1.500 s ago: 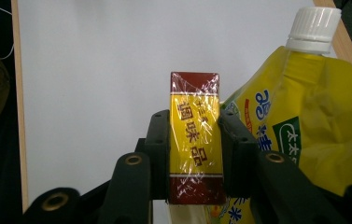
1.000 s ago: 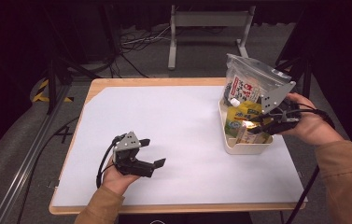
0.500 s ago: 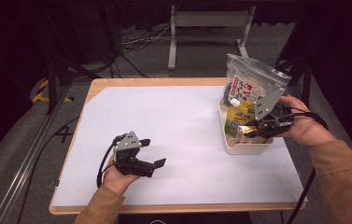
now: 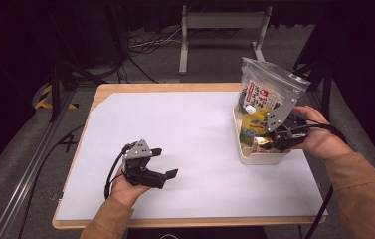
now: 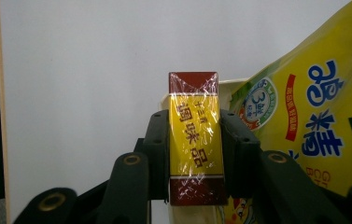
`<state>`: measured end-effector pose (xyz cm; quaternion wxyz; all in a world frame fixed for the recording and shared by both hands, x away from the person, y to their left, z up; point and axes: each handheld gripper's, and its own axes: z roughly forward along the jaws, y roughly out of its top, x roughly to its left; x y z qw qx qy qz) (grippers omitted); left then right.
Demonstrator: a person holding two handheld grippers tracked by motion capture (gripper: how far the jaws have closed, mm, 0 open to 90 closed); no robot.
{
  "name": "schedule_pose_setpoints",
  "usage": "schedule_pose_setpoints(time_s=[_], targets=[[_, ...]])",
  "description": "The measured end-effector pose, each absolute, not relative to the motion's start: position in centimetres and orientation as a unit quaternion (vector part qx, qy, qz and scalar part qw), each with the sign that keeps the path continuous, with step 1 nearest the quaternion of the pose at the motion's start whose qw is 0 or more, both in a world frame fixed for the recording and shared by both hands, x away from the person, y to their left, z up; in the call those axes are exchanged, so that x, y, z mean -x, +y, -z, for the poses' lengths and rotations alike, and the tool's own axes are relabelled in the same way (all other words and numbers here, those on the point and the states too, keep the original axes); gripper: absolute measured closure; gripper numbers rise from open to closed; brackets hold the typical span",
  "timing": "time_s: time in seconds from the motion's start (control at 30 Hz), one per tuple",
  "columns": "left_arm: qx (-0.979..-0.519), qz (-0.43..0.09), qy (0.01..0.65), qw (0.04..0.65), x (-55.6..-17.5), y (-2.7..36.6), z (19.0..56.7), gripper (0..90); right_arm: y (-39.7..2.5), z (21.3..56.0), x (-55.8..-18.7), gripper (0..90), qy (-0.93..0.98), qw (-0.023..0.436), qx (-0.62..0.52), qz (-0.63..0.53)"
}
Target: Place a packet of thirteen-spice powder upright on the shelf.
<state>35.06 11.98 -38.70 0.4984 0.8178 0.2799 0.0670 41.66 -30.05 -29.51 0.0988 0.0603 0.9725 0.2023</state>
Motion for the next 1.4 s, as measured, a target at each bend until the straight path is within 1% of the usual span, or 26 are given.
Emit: schedule_pose_setpoints(time_s=[0.4, 0.47, 0.53, 0.57, 0.8, 0.97, 1.13, 1.4], targets=[[-0.819, -0.068, 0.281, 0.497, -35.1, 12.0, 38.7, 8.6, -30.2, 30.8, -41.8, 65.2, 0.977, 0.098, -0.081, -0.169], [-0.819, -0.069, 0.280, 0.496, -35.1, 12.0, 38.8, 8.6, -30.4, 30.7, -41.8, 63.2, 0.976, 0.101, -0.086, -0.175], [-0.818, -0.068, 0.281, 0.496, -35.1, 12.0, 38.8, 8.6, -30.5, 30.6, -41.9, 58.7, 0.974, 0.103, -0.089, -0.183], [-0.818, -0.067, 0.283, 0.496, -35.1, 12.0, 38.8, 8.6, -30.6, 30.5, -41.9, 57.8, 0.973, 0.101, -0.091, -0.187], [-0.818, -0.072, 0.282, 0.495, -35.0, 12.2, 38.7, 8.3, -30.7, 30.2, -41.5, 55.2, 0.968, 0.107, -0.096, -0.207], [-0.813, -0.075, 0.294, 0.497, -34.6, 13.1, 38.6, 8.0, -30.4, 29.5, -40.5, 51.7, 0.952, 0.122, -0.130, -0.248], [-0.811, -0.084, 0.294, 0.499, -34.2, 13.9, 38.5, 7.9, -29.3, 28.5, -39.0, 51.8, 0.940, 0.144, -0.125, -0.283], [-0.808, -0.091, 0.297, 0.501, -33.6, 15.3, 38.3, 7.8, -27.7, 27.4, -36.4, 51.4, 0.917, 0.152, -0.134, -0.344]])
